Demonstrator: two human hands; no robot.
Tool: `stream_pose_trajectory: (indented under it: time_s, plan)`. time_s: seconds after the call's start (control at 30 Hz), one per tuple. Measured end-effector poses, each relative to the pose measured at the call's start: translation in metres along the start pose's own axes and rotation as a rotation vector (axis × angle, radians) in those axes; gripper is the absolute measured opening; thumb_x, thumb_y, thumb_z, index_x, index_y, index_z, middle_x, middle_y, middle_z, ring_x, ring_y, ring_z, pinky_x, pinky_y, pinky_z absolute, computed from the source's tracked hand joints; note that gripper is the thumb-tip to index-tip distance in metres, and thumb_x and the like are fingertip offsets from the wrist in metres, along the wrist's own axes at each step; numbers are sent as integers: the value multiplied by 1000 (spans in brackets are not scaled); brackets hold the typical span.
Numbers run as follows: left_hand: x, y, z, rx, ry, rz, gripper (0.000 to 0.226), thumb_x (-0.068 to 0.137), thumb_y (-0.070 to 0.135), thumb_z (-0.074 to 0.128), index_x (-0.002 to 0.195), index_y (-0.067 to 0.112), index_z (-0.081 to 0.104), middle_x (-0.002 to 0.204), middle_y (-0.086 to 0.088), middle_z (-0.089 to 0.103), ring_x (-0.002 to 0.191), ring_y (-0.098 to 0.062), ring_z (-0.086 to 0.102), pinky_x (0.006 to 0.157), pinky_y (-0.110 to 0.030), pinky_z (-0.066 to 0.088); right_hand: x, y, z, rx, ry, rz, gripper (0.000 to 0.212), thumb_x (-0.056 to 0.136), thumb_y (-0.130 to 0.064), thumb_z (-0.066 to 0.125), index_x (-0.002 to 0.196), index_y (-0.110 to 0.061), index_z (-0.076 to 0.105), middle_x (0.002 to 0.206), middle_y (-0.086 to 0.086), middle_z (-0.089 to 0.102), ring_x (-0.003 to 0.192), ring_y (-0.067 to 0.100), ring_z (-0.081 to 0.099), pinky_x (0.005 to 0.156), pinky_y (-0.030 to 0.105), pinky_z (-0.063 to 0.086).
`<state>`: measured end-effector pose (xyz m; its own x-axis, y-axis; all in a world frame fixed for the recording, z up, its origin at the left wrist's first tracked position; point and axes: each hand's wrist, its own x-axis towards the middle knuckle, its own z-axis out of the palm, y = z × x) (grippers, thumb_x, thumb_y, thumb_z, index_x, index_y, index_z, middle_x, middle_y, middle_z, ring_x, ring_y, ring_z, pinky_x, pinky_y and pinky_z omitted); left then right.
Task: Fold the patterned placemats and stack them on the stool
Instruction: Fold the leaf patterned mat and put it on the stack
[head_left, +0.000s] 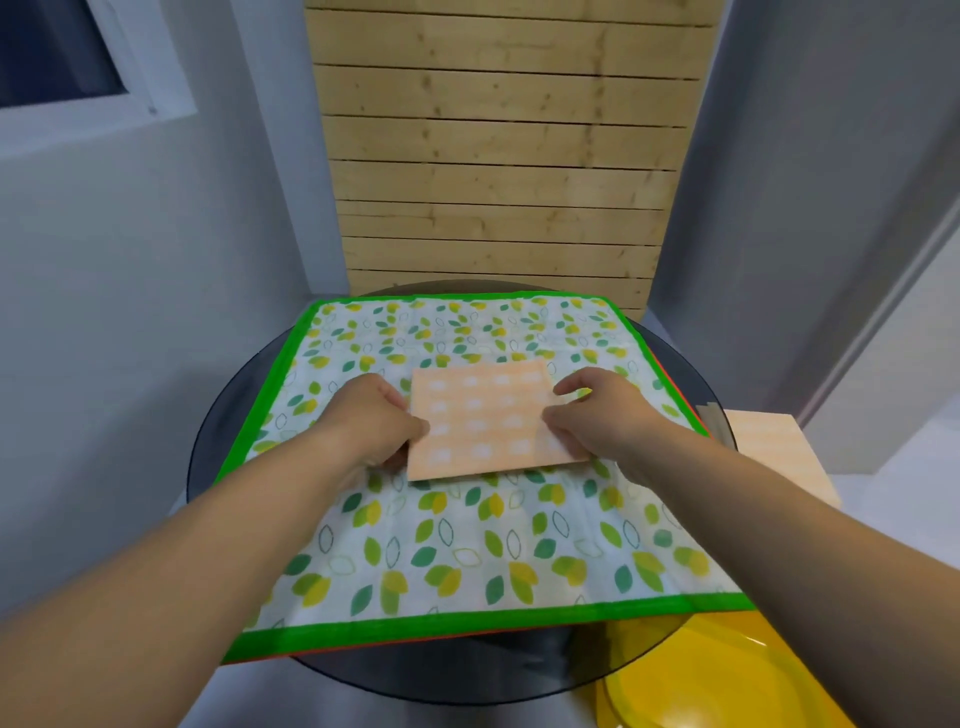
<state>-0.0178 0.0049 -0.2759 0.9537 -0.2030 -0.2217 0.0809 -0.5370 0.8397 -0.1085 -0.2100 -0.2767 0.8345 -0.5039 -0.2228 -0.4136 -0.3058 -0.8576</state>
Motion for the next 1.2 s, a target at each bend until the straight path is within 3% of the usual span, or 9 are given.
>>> stream_pose_trajectory:
  time_s: [0.07,0.17,0.23,0.37,0.47,0.6,0.8,1.03,1.2]
  plan:
    - [0,-2,0,-53,-25,-14,25,81,4,79,88,12,57,96,-16,67,80,-32,69,65,-41,57,-1,2,-1,63,-10,-11,24,90,-9,68,111,-18,58,76,7,62,56,17,57,51,24,48]
    - [-3,-3,3,-196,-64,-44,28,80,2,80,98,11,61,107,-19,69,97,-38,70,88,-53,57,-5,6,-7,141,6,-35,27,91,-3,66,113,-16,58,60,2,52,50,15,53,49,24,47]
    - [-7,0,8,-266,-75,-15,30,81,2,79,103,13,63,110,-17,70,98,-34,70,88,-47,58,-9,10,-15,201,20,-24,30,90,-3,66,114,-18,58,58,4,54,48,16,52,48,23,45]
    - [-25,14,28,-375,-99,107,30,85,2,75,109,16,64,111,-9,72,94,-26,73,79,-37,58,-22,22,-44,304,47,-23,43,88,-3,66,122,-28,58,79,21,71,64,26,58,61,37,47]
    - [-40,27,53,-356,-133,213,32,86,6,76,112,22,66,117,-4,69,101,-22,71,88,-41,58,-35,34,-75,296,103,-85,47,91,-3,62,130,-30,56,67,8,65,60,23,59,58,36,48]
    - [-59,56,96,-391,-192,278,41,89,4,72,125,19,62,122,-2,66,105,-19,69,87,-39,60,-52,51,-122,203,264,-151,43,92,-5,59,125,-32,60,91,8,66,72,25,66,68,46,61]
    - [-87,104,190,-398,-274,407,47,92,4,68,136,16,56,119,7,62,92,-5,68,79,-26,59,-76,93,-209,189,424,-125,39,96,-8,60,130,-27,59,111,8,65,95,27,67,69,37,60]
    - [-120,115,319,-518,-350,333,52,91,9,69,137,25,53,110,10,69,96,-3,68,86,-28,58,-81,160,-276,205,564,-34,42,98,-11,58,136,-29,54,105,1,64,91,17,63,61,36,57]
    - [-123,90,399,-454,-316,273,71,87,23,70,151,30,39,141,7,54,126,-15,55,103,-42,52,-56,225,-289,198,577,56,40,97,-11,60,136,-19,56,107,3,68,96,26,66,78,53,60]
